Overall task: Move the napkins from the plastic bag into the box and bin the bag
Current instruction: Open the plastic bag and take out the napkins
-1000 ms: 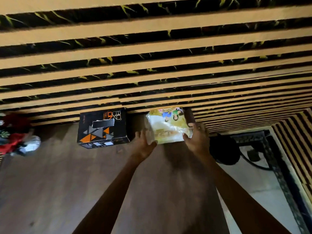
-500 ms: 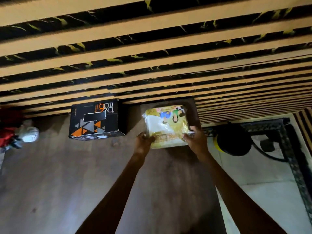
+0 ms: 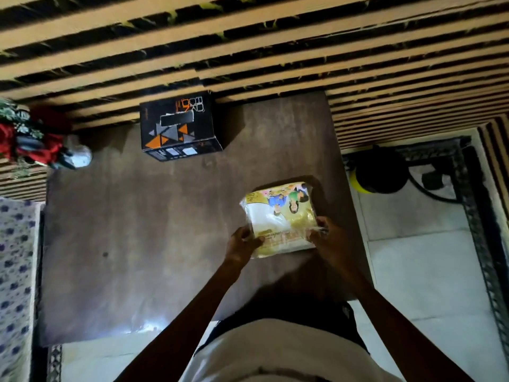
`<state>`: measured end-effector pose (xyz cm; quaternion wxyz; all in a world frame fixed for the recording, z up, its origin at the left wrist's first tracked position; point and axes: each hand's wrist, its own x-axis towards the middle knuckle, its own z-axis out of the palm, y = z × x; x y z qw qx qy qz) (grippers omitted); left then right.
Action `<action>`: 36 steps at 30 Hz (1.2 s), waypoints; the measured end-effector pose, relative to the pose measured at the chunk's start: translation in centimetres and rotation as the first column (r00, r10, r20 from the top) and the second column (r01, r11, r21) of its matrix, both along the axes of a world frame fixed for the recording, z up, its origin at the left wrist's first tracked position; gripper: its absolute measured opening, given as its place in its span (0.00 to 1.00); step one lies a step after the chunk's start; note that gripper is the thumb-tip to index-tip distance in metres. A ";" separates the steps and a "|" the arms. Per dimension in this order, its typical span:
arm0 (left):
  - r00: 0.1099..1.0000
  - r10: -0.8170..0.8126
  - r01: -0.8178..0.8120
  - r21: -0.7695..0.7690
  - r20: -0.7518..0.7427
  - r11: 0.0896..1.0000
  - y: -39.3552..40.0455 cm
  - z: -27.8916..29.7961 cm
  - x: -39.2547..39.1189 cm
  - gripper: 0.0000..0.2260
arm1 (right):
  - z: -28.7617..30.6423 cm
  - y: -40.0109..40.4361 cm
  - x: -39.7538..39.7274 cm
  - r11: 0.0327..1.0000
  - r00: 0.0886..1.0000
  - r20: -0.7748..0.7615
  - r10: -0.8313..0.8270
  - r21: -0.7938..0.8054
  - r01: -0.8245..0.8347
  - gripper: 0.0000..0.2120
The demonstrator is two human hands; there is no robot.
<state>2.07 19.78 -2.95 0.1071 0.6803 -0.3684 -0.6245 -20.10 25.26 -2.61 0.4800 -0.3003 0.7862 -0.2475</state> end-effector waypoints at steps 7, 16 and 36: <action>0.905 -0.322 0.400 -0.293 0.280 0.869 1.6 0.5 2.4 0.21 | 1.1 5.3 2.2 0.971 0.828 -0.533 0.175 -0.044 -0.234 0.23; 0.287 -0.628 0.957 -0.240 0.723 0.160 -1.5 1.7 -0.9 0.31 | 1.7 3.2 5.0 0.807 0.500 -0.655 0.566 0.317 -0.498 0.26; 0.634 -0.690 0.757 -0.465 0.349 0.460 4.0 2.7 -3.2 0.10 | 3.9 8.5 0.4 0.782 0.586 -0.713 0.385 -0.085 -0.617 0.15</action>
